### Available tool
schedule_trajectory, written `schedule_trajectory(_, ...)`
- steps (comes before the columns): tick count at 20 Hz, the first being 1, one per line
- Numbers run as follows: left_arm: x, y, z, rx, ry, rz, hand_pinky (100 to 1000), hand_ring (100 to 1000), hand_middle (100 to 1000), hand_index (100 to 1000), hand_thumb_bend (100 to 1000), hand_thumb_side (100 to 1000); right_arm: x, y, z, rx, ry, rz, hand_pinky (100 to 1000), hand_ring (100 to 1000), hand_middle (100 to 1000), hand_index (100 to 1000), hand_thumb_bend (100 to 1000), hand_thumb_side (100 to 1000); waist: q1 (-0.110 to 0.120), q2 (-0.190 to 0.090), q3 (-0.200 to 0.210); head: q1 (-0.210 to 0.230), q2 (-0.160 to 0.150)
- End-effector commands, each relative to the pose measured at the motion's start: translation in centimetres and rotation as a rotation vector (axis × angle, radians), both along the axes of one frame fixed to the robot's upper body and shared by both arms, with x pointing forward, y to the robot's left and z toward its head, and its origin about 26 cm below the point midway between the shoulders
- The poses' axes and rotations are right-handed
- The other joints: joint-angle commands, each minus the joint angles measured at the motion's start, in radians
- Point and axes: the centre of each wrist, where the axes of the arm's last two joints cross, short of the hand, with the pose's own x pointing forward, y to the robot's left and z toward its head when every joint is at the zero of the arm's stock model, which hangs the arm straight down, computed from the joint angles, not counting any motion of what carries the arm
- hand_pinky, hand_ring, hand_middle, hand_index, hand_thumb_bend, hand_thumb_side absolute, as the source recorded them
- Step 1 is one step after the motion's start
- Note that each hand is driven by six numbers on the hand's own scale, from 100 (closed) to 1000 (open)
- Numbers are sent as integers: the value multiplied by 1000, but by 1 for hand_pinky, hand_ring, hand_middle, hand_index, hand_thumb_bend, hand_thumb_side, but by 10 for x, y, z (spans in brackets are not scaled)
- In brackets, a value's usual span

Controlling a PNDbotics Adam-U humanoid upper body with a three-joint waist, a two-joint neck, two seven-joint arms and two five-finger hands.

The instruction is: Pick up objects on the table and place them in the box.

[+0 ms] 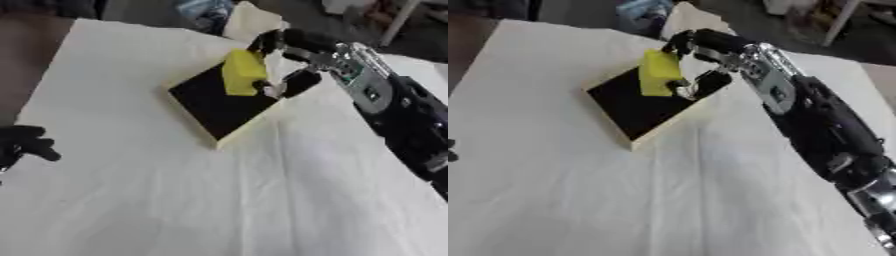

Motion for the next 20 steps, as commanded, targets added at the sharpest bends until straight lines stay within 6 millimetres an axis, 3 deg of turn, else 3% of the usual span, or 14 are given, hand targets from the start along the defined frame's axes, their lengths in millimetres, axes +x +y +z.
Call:
schedule_trajectory(1,-2,-5,12,-12,-40,-24,840,614,555,774,176,863,5,1,5,-2,-14,-9,751,717,785,857,190,547,10,-11,11,-25,-16)
schedule_trajectory(9,-2,-5,14,-21,-42,-25,838,613,555,774,179,863,19,13,-25,-75,15,-6,753,730,790,871,271,612,8,-3,8,-36,-18)
schedule_trajectory(13,-2,-5,13,-20,-39,-22,838,613,555,774,179,863,19,11,-26,-98,-21,-15,761,745,828,910,379,715,7,-3,2,-36,-17)
schedule_trajectory(16,-2,-5,12,-19,-36,-20,838,612,554,774,180,863,18,8,-24,-103,-46,-33,784,781,882,939,540,904,6,-6,-4,-36,-15)
schedule_trajectory(20,-2,-4,10,-18,-29,-14,838,612,554,774,181,863,14,4,-16,-87,-82,-50,783,778,881,936,533,862,6,-11,-13,-34,-10)
